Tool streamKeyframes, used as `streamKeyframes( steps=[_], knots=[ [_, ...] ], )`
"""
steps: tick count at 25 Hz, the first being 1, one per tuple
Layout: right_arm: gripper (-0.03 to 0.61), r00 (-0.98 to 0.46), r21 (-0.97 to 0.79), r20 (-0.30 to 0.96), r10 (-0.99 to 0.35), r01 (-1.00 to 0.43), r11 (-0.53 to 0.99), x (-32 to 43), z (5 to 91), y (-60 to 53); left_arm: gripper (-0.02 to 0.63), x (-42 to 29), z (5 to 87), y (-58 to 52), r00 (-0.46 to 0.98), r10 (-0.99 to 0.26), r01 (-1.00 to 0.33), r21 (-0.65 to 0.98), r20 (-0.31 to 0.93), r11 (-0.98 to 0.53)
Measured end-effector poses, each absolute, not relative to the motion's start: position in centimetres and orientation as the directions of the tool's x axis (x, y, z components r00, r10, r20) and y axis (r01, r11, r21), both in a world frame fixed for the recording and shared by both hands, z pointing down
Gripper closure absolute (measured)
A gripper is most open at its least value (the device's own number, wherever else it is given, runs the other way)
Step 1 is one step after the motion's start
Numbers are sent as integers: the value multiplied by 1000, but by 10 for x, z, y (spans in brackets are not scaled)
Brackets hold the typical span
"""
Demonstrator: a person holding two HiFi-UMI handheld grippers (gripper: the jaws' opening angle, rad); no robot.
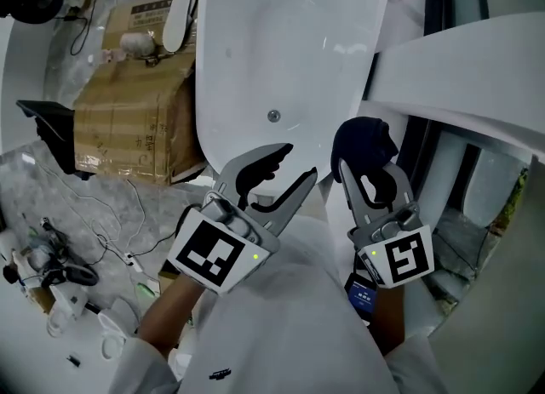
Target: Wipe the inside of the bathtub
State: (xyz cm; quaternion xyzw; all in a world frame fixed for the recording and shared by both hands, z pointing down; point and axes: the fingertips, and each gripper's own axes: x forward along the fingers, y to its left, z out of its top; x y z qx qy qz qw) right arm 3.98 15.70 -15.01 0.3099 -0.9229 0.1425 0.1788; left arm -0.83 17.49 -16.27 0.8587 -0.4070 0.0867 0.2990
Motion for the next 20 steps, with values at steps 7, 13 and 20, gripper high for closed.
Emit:
streamKeyframes(
  steps=[7, 13, 20],
  knots=[
    [518, -730, -12, 504, -462, -540, 841, 5, -119, 181, 383, -5, -157, 177, 729, -548, -685, 413, 411, -601],
    [518, -727, 3, 558, -401, -481, 877, -13, -104, 201, 345, 5, -140, 189, 748, -521, -664, 465, 412, -586],
    [518, -730, -35, 580, -362, -467, 884, -25, -83, 207, 337, 2, -111, 189, 708, -531, -704, 404, 465, -584]
  ],
)
